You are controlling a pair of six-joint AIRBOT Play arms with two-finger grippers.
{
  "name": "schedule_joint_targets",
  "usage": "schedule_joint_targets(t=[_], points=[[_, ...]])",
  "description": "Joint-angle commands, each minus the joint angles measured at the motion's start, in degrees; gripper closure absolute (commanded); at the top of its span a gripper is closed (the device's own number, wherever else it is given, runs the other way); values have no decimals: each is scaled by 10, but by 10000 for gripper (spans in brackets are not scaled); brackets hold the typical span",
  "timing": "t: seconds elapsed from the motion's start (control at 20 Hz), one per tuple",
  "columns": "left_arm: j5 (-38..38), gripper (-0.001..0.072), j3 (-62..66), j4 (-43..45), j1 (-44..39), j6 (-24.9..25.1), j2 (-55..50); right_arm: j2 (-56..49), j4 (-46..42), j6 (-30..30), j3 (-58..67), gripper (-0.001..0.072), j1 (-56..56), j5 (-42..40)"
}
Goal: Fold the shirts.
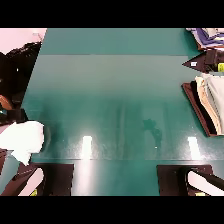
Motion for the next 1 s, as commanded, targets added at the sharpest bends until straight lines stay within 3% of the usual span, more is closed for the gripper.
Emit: schedule_joint_targets(t=[0.0, 0.15, 0.2, 0.3, 0.4, 0.65, 0.95], points=[[47, 29, -93, 75, 10, -32, 5, 0, 0, 0, 0, 699, 0, 0], [65, 31, -137, 76, 10, -33, 5, 0, 0, 0, 0, 699, 0, 0], [65, 101, -141, 76, 10, -43, 5, 0, 0, 0, 0, 699, 0, 0], [58, 472, -138, 73, 10, -47, 5, 0, 0, 0, 1, 698, 0, 0], [48, 684, -129, 69, 10, -59, 5, 0, 1, 0, 1, 698, 0, 0], [10, 685, 51, -21, -32, -55, 31, 0, 6, 0, 11, 699, 0, -42], [-4, 686, 380, -50, -238, -77, 40, 0, 4, 0, 119, 699, 0, -97]])
